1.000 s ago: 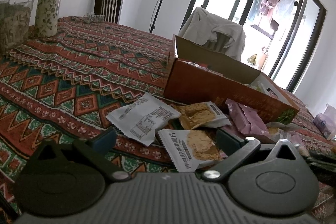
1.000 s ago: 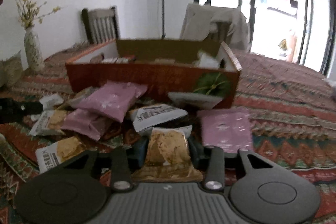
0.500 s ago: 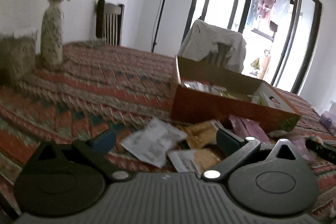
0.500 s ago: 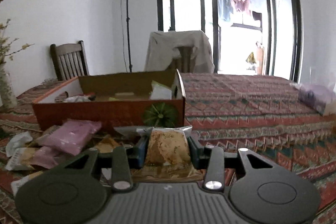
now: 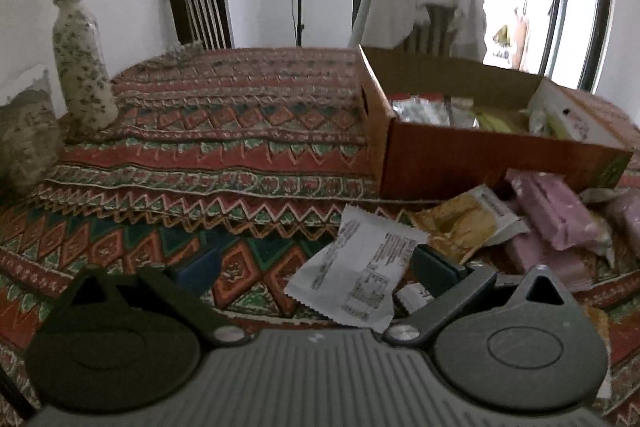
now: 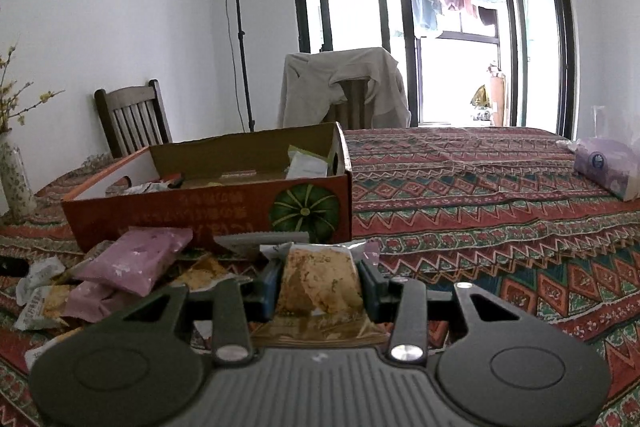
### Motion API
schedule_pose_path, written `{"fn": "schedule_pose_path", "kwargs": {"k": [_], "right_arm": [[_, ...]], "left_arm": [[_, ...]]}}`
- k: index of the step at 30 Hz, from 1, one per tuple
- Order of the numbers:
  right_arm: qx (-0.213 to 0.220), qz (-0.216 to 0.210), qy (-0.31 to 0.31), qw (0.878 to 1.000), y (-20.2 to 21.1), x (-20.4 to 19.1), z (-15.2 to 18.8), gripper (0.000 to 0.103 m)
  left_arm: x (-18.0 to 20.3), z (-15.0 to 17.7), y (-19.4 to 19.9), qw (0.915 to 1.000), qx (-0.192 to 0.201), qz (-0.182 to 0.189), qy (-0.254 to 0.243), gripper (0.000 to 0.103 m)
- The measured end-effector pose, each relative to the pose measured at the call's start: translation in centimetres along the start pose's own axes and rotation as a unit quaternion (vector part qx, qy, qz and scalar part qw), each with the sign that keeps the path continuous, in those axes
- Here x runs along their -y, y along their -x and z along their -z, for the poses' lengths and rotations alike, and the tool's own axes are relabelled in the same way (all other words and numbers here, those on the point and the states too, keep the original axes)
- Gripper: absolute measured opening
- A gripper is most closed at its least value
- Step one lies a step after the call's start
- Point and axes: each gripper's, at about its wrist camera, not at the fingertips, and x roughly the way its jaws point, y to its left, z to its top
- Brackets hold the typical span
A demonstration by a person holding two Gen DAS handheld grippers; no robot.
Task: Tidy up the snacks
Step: 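Grasp the cracker packet with the right gripper while the left grasps a white wrapper, then carry both packets over the cardboard box and open both grippers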
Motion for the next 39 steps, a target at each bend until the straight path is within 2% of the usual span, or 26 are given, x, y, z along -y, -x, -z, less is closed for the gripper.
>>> {"fn": "schedule_pose_path", "kwargs": {"k": [7, 10, 12, 14, 17, 28, 39], "right_arm": [[-0.001, 0.002, -0.003, 1.000, 0.0, 0.0, 0.0, 0.040], [0.000, 0.002, -0.003, 1.000, 0.0, 0.0, 0.0, 0.040], [0.000, 0.001, -0.002, 1.000, 0.0, 0.0, 0.0, 0.040], [0.000, 0.001, -0.001, 1.000, 0.0, 0.0, 0.0, 0.040], [0.001, 0.000, -0.001, 1.000, 0.0, 0.0, 0.0, 0.040], [0.014, -0.001, 0.007, 1.000, 0.4, -0.3, 0.1, 0.040], [0.050, -0.007, 0.032, 0.998, 1.7, -1.5, -0.9, 0.040]], "left_arm": [[1.4, -0.3, -2.3, 0.9992, -0.020, -0.012, -0.031, 0.102], [1.6, 0.0, -2.8, 0.9993, -0.026, -0.005, -0.025, 0.090], [1.5, 0.0, -2.7, 0.9996, -0.024, 0.008, -0.015, 0.078], [1.6, -0.1, -2.4, 0.9996, -0.018, 0.013, -0.017, 0.052], [1.7, 0.1, -1.9, 0.9996, -0.013, 0.021, -0.009, 0.046], [1.6, -1.0, 2.2, 0.9980, 0.056, 0.018, 0.024, 0.045], [4.3, -3.4, 4.8, 0.9915, 0.114, 0.054, 0.033, 0.045]]}}
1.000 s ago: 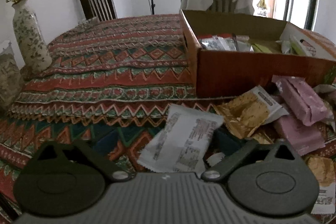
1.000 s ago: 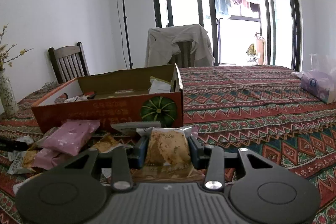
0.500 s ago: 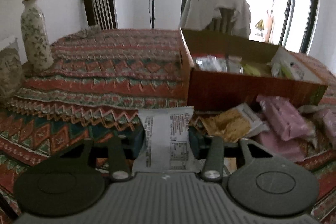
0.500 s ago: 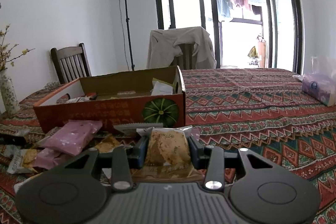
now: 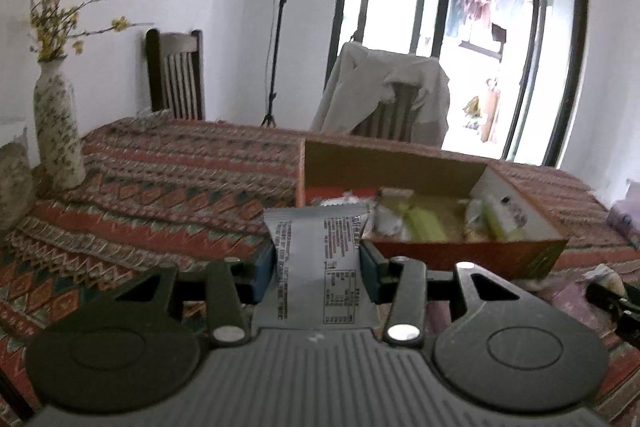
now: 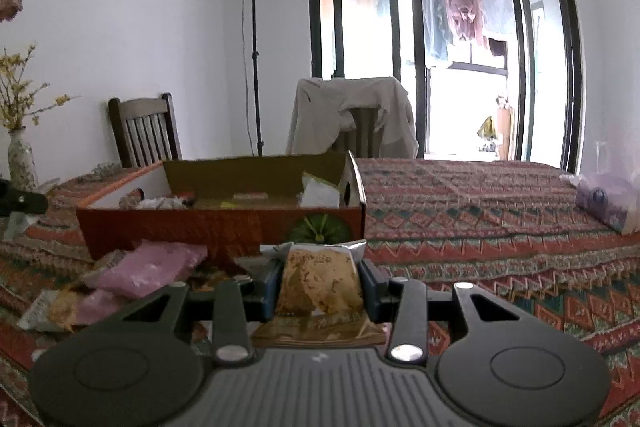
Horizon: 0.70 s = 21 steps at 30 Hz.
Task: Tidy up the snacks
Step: 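Carry both packets over the cardboard box and open both grippers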
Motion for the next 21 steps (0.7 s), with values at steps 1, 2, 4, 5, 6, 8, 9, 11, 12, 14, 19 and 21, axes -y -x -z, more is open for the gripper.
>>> {"fn": "schedule_pose_path", "kwargs": {"k": [1, 2, 4, 5, 6, 8, 9, 11, 12, 14, 19, 21], "right_arm": [[0.005, -0.001, 0.001, 1.000, 0.1, -0.1, -0.4, 0.040], [0.010, -0.003, 0.003, 1.000, 0.1, -0.2, -0.8, 0.040], [0.021, -0.007, 0.004, 1.000, 0.1, -0.4, -1.8, 0.040], [0.026, -0.008, 0.005, 1.000, 0.0, -0.5, -2.3, 0.040], [0.031, -0.010, 0.006, 0.999, -0.2, -0.6, -2.8, 0.040], [0.037, -0.012, 0.006, 0.999, -0.7, -0.8, -3.8, 0.040], [0.039, -0.014, 0.005, 0.999, -0.9, -0.8, -4.3, 0.040], [0.043, -0.019, 0.004, 0.999, -1.6, -1.0, -5.3, 0.040], [0.044, -0.019, 0.005, 0.999, -1.9, -1.1, -5.7, 0.040], [0.047, -0.020, 0.005, 0.999, -2.8, -1.3, -6.7, 0.040], [0.051, -0.021, 0.005, 0.998, -5.4, -1.9, -8.9, 0.040], [0.050, -0.021, 0.001, 0.999, -6.8, -2.1, -9.7, 0.040]], "left_arm": [[0.4, -0.3, 0.0, 1.0000, 0.005, 0.002, -0.001, 0.045], [0.8, -0.7, 0.0, 0.9999, 0.009, 0.005, -0.002, 0.045], [1.5, -1.3, -0.1, 0.9998, 0.018, 0.013, -0.004, 0.045], [2.0, -1.7, -0.2, 0.9996, 0.021, 0.017, -0.003, 0.045], [2.3, -1.9, -0.3, 0.9995, 0.024, 0.021, -0.003, 0.045], [3.1, -2.6, -0.7, 0.9992, 0.028, 0.027, -0.001, 0.045], [3.5, -2.8, -1.0, 0.9991, 0.030, 0.030, 0.000, 0.045], [4.2, -3.5, -1.5, 0.9989, 0.031, 0.036, 0.002, 0.046], [4.5, -3.7, -1.9, 0.9988, 0.032, 0.038, 0.003, 0.046], [5.1, -4.2, -2.6, 0.9987, 0.033, 0.039, 0.005, 0.046], [6.1, -5.6, -5.1, 0.9985, 0.035, 0.038, 0.016, 0.046], [6.3, -6.1, -6.1, 0.9986, 0.035, 0.034, 0.022, 0.046]]}}
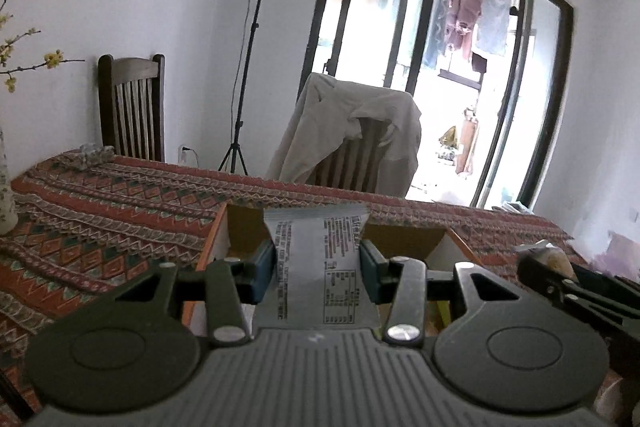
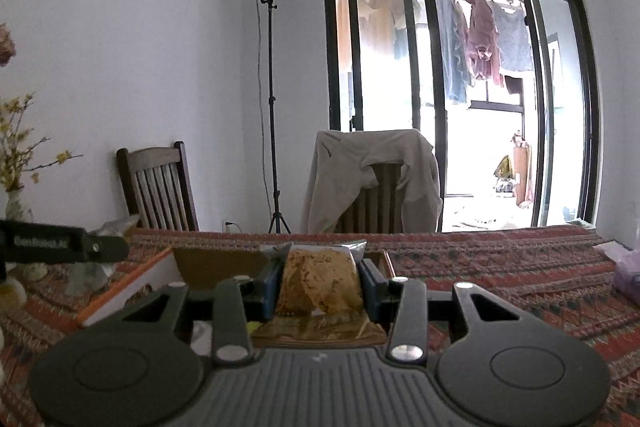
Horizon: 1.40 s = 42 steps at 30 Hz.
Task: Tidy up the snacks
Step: 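Carry both packets over the cardboard box and open both grippers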
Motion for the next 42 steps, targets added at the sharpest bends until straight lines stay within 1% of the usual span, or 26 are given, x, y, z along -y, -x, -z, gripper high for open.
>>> {"fn": "schedule_pose_path", "kwargs": {"k": [5, 8, 10, 13, 19, 25, 36, 38, 39, 40, 41, 42], "right_arm": [[0.001, 0.014, -0.020, 1.000, -3.7, 0.2, -0.7, 0.040], [-0.005, 0.013, -0.030, 0.999, -5.1, 0.6, 0.0, 0.040], [-0.015, 0.011, -0.024, 1.000, -5.7, 0.7, 0.8, 0.040], [-0.023, 0.010, -0.011, 1.000, -6.1, 0.5, 1.7, 0.040], [-0.036, 0.010, 0.010, 0.999, -6.3, -0.5, 2.8, 0.040], [-0.038, 0.013, 0.004, 0.999, -6.2, -0.4, 3.1, 0.040], [-0.049, 0.013, 0.000, 0.999, -6.6, -0.2, 3.3, 0.041], [-0.050, 0.011, -0.003, 0.999, -6.5, -0.1, 3.4, 0.043], [-0.051, 0.010, -0.004, 0.999, -6.6, -0.1, 3.1, 0.047], [-0.051, 0.009, -0.006, 0.999, -6.6, 0.0, 3.1, 0.058], [-0.049, 0.010, -0.007, 0.999, -6.5, 0.0, 3.2, 0.071], [-0.047, 0.012, -0.007, 0.999, -6.5, 0.1, 3.2, 0.077]], "left_arm": [[0.4, -0.7, -3.2, 0.9995, 0.008, -0.028, 0.007, 0.046], [0.1, -0.1, -4.5, 0.9990, 0.013, -0.041, 0.006, 0.046], [-0.3, 0.5, -5.3, 0.9988, 0.000, -0.048, 0.004, 0.046], [-0.9, 1.0, -6.1, 0.9984, -0.013, -0.054, 0.008, 0.046], [-1.0, 2.0, -6.5, 0.9978, -0.022, -0.063, -0.005, 0.046], [-1.0, 2.7, -6.9, 0.9973, -0.032, -0.066, -0.009, 0.046], [-0.7, 2.8, -6.8, 0.9971, -0.035, -0.066, -0.011, 0.046], [-0.9, 2.7, -6.6, 0.9974, -0.033, -0.063, -0.007, 0.046], [-1.0, 2.7, -6.5, 0.9976, -0.031, -0.062, -0.004, 0.047], [-1.0, 2.7, -6.4, 0.9976, -0.028, -0.063, -0.003, 0.050], [-1.0, 2.6, -6.2, 0.9977, -0.024, -0.063, -0.002, 0.056], [-1.1, 2.6, -6.0, 0.9979, -0.020, -0.062, 0.000, 0.061]]}}
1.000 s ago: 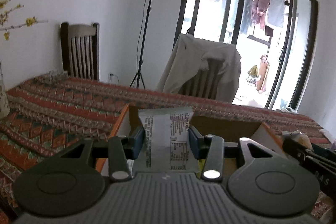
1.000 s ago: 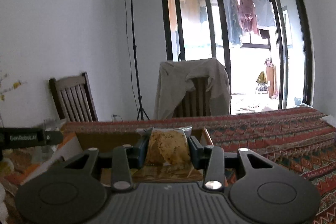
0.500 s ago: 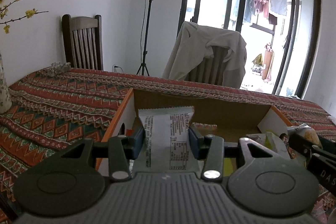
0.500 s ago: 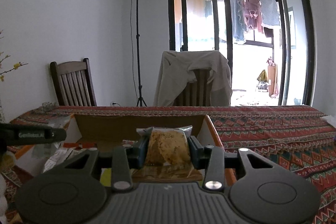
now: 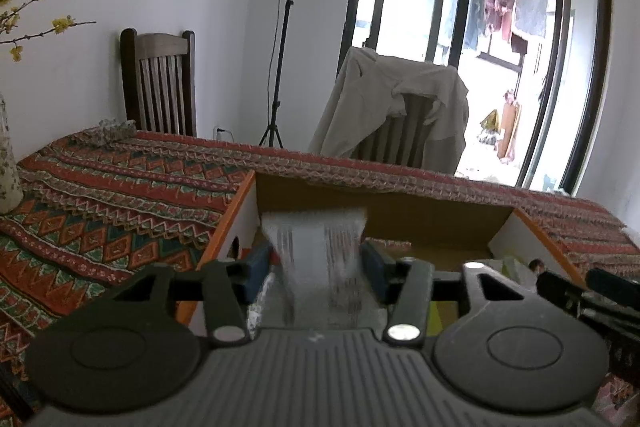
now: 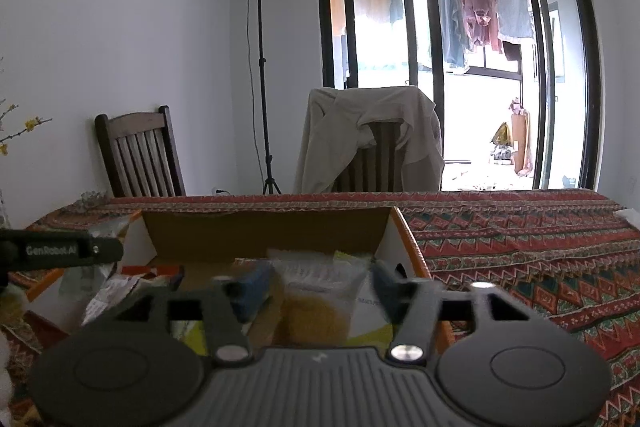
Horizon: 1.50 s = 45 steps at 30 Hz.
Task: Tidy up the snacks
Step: 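Carry both packets over the cardboard box and open both grippers, then move both tools back toward the snack pile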
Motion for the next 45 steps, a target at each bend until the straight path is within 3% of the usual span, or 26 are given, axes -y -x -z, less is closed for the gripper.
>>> {"fn": "schedule_pose_path", "kwargs": {"k": [2, 4, 7, 27, 35, 45], "right_arm": [[0.004, 0.002, -0.003, 1.000, 0.1, 0.1, 0.1, 0.094], [0.005, 0.005, -0.006, 1.000, 0.1, 0.1, 0.2, 0.101], [0.003, 0.011, -0.006, 1.000, 0.0, 0.2, 0.2, 0.103], [0.009, 0.026, -0.010, 1.000, 1.0, 0.5, -0.4, 0.103], [0.006, 0.027, -0.007, 1.000, 4.5, 1.0, -1.2, 0.103], [-0.015, 0.026, 0.007, 1.000, 9.8, 2.4, 1.0, 0.103]], "left_arm": [[-0.1, 0.0, 0.5, 0.9999, 0.012, -0.001, 0.003, 0.078], [0.0, 0.0, 0.9, 0.9997, 0.023, -0.003, 0.005, 0.087], [0.2, -0.1, 1.3, 0.9994, 0.035, -0.008, 0.003, 0.095], [-0.2, -1.0, 2.4, 0.9992, 0.033, -0.007, 0.020, 0.101], [-0.7, -1.3, 5.1, 0.9995, 0.022, 0.007, 0.023, 0.103], [-2.1, 1.1, 8.8, 0.9998, 0.001, 0.019, -0.002, 0.103]]}}
